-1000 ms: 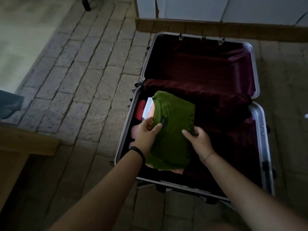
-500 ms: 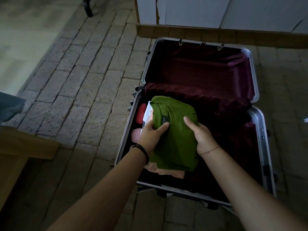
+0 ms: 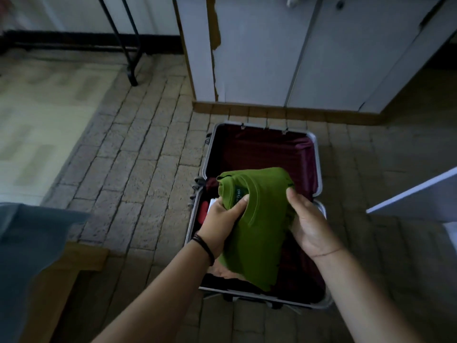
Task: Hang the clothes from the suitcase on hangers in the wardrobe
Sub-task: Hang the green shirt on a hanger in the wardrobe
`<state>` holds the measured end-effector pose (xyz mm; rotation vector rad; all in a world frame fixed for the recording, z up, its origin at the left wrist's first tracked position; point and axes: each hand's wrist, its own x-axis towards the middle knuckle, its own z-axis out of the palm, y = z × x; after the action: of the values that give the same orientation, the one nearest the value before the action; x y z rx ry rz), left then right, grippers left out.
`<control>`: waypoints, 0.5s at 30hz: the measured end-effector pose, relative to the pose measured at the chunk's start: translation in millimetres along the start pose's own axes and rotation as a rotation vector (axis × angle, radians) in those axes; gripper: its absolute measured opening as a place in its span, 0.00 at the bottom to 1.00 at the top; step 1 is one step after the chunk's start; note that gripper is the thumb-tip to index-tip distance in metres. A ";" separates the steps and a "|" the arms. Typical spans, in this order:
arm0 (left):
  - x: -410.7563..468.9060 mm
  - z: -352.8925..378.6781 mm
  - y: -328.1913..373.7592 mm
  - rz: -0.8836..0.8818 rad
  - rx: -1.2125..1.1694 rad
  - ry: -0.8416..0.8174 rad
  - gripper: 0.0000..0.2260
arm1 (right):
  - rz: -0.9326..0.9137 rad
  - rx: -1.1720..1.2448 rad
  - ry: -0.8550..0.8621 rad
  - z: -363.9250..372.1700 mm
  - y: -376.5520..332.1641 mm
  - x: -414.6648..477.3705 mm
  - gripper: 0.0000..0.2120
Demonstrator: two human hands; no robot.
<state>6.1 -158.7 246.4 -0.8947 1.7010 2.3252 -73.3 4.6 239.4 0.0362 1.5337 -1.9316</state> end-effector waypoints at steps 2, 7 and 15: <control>-27.9 11.0 51.2 0.000 0.021 -0.047 0.12 | -0.026 -0.066 0.019 8.0 -53.8 -26.1 0.19; -106.3 44.3 181.0 -0.018 0.122 -0.176 0.10 | -0.202 -0.216 0.088 34.4 -187.7 -85.1 0.43; -241.5 98.5 349.4 0.051 0.438 -0.399 0.17 | -0.250 -0.440 -0.153 91.1 -379.6 -185.2 0.34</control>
<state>15.5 -137.9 681.8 -0.2890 1.9391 1.8688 -87.1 47.4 669.2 -0.5031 1.8908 -1.6862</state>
